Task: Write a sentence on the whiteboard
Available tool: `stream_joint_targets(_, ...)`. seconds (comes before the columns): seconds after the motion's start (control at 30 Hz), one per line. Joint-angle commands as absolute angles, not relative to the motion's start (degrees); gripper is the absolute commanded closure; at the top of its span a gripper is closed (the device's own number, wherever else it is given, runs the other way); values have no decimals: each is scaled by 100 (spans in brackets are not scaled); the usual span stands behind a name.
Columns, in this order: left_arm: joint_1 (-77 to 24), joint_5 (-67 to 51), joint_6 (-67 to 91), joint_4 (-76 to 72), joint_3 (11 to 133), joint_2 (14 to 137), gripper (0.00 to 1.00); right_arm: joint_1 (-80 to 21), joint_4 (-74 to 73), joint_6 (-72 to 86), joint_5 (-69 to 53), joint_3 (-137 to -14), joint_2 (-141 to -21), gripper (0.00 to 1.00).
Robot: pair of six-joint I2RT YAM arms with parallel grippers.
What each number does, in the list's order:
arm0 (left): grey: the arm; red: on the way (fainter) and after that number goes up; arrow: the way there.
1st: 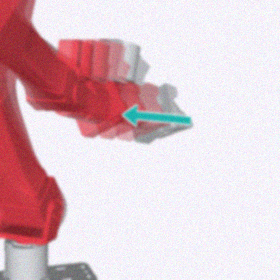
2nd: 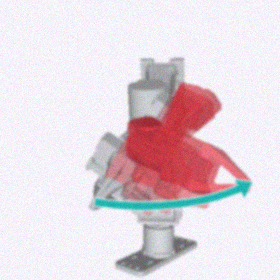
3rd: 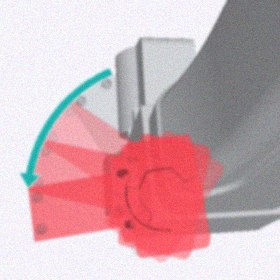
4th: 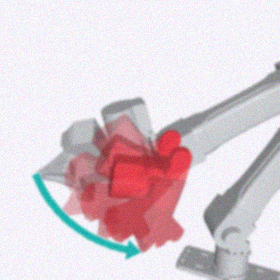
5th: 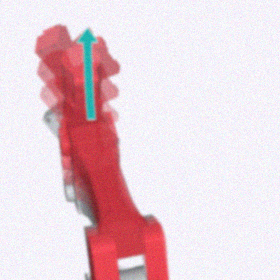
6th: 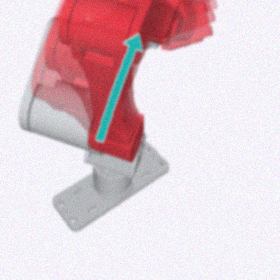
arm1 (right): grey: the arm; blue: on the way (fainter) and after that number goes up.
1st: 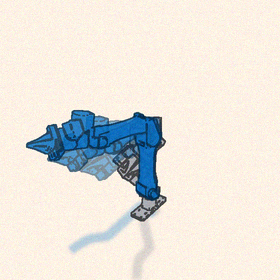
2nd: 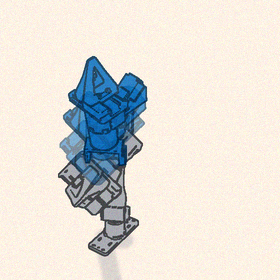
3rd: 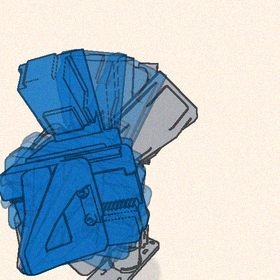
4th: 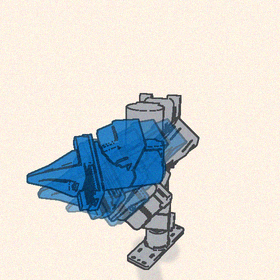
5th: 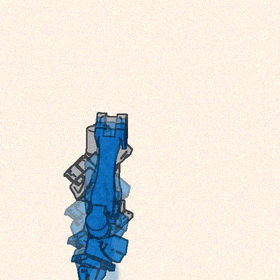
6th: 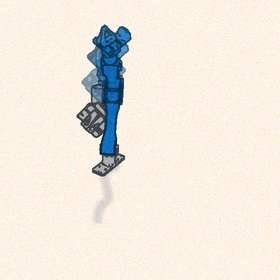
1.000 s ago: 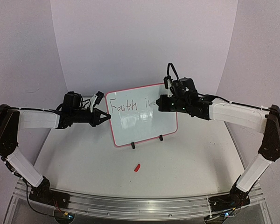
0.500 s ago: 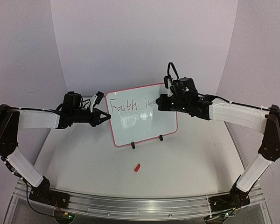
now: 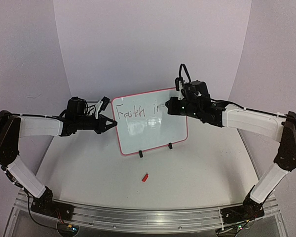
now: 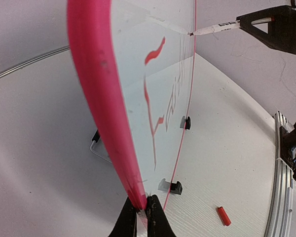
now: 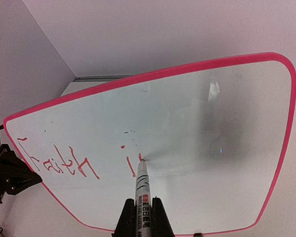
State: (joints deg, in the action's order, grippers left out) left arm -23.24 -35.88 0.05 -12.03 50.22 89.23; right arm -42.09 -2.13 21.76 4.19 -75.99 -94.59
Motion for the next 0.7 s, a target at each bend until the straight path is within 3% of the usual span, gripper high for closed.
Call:
stream_joint_targets(0.0,-2320,-3160,-374,-1028,5071,8975,100,-4183,218,2201,743,-7520,-9128,100)
stream_joint_targets(0.67,-2325,-3158,-369,-1020,5062,8956,100,-4176,9,2272,887,-7221,-9149,100)
